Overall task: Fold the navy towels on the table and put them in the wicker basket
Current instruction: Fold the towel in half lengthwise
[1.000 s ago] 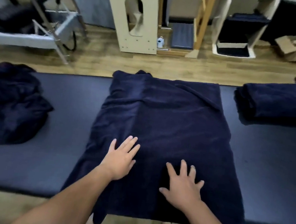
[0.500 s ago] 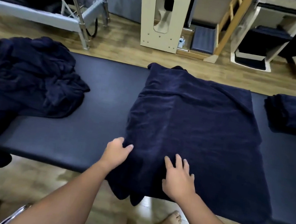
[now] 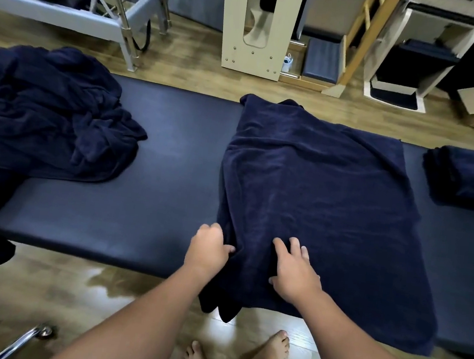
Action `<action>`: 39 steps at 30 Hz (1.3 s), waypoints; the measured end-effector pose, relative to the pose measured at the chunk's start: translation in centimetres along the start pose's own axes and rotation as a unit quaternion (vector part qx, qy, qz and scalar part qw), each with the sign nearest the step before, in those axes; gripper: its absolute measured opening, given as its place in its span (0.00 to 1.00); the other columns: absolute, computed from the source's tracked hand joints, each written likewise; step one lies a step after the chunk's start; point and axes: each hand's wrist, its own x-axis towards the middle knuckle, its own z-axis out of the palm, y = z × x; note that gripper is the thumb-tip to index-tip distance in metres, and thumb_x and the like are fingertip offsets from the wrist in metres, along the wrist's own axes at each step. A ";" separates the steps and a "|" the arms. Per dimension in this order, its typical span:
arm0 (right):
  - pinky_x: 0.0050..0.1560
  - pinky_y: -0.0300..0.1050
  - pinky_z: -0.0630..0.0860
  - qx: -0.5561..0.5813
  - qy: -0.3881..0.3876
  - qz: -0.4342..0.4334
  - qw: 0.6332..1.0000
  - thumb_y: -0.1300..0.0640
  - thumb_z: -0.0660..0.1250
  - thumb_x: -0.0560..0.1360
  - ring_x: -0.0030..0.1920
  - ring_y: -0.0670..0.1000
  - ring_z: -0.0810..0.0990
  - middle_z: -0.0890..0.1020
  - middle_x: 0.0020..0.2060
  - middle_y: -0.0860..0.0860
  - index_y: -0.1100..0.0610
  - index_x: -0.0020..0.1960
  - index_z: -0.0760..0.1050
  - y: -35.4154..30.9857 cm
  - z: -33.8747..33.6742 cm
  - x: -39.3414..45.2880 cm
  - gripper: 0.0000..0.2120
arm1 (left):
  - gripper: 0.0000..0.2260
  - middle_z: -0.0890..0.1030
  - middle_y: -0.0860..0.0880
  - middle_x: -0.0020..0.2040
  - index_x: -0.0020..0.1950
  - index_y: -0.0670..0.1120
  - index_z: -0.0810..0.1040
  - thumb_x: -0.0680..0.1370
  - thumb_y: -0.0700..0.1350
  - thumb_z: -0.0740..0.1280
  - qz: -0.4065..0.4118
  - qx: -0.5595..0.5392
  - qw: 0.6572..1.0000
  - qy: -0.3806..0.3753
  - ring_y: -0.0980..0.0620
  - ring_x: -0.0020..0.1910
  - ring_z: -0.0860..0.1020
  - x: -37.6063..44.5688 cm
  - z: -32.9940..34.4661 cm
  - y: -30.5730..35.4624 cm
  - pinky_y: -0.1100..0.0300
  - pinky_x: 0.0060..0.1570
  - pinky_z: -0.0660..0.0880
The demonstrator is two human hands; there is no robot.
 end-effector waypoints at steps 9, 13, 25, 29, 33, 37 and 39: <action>0.59 0.68 0.74 0.004 0.006 -0.020 1.000 0.53 0.76 0.71 0.77 0.59 0.52 0.50 0.74 0.47 0.39 0.69 0.53 0.9 0.4 0.6 0.39 | 0.18 0.79 0.46 0.36 0.30 0.48 0.72 0.75 0.51 0.75 -0.051 -0.062 0.997 0.008 0.39 0.44 0.79 1.7 -1.1 -2.3 0.54 0.43 0.75; 0.57 0.65 0.76 -0.001 0.008 -0.026 1.000 0.52 0.76 0.71 0.77 0.58 0.53 0.51 0.74 0.47 0.39 0.69 0.54 1.2 0.3 0.6 0.38 | 0.16 0.79 0.46 0.33 0.31 0.46 0.76 0.75 0.49 0.74 -0.087 -0.063 0.993 0.040 0.37 0.48 0.80 2.0 -4.3 -5.4 0.56 0.45 0.74; 0.63 0.69 0.72 0.002 0.001 -0.015 1.000 0.52 0.72 0.76 0.80 0.57 0.47 0.46 0.78 0.44 0.37 0.73 0.51 0.9 0.5 -0.1 0.37 | 0.10 0.75 0.43 0.38 0.41 0.44 0.76 0.76 0.36 0.57 -0.140 -0.328 0.934 0.026 0.48 0.33 0.71 1.4 -7.1 -9.3 0.55 0.31 0.71; 0.66 0.73 0.65 -0.010 0.014 -0.005 1.000 0.54 0.65 0.80 0.80 0.59 0.41 0.42 0.80 0.47 0.37 0.76 0.47 0.1 1.2 -1.1 0.35 | 0.11 0.73 0.42 0.31 0.37 0.43 0.75 0.72 0.30 0.58 -0.121 -0.207 0.969 -0.057 0.48 0.28 0.72 0.0 -6.2 -10.1 0.57 0.27 0.74; 0.69 0.72 0.64 -0.035 0.043 -0.035 0.998 0.56 0.61 0.80 0.80 0.62 0.43 0.44 0.80 0.52 0.39 0.78 0.48 -0.7 2.6 -3.2 0.34 | 0.13 0.74 0.52 0.26 0.31 0.43 0.75 0.73 0.44 0.75 -0.055 -0.082 0.993 -0.059 0.51 0.29 0.71 -0.1 -5.5 -10.4 0.63 0.29 0.68; 0.72 0.72 0.60 -0.050 0.041 -0.071 0.995 0.46 0.68 0.78 0.80 0.61 0.42 0.45 0.81 0.52 0.46 0.76 0.52 -0.8 4.1 -5.1 0.35 | 0.12 0.75 0.48 0.32 0.31 0.45 0.73 0.74 0.39 0.70 0.002 -0.009 1.000 -0.017 0.45 0.37 0.72 -0.7 -4.4 -9.8 0.59 0.36 0.68; 0.71 0.73 0.60 -0.065 0.037 -0.068 0.995 0.43 0.71 0.75 0.81 0.59 0.40 0.43 0.80 0.50 0.48 0.75 0.53 -0.4 4.6 -5.6 0.37 | 0.11 0.78 0.45 0.33 0.31 0.43 0.75 0.74 0.38 0.66 -0.020 -0.016 0.998 0.059 0.42 0.40 0.79 -0.6 -5.3 -10.3 0.58 0.42 0.72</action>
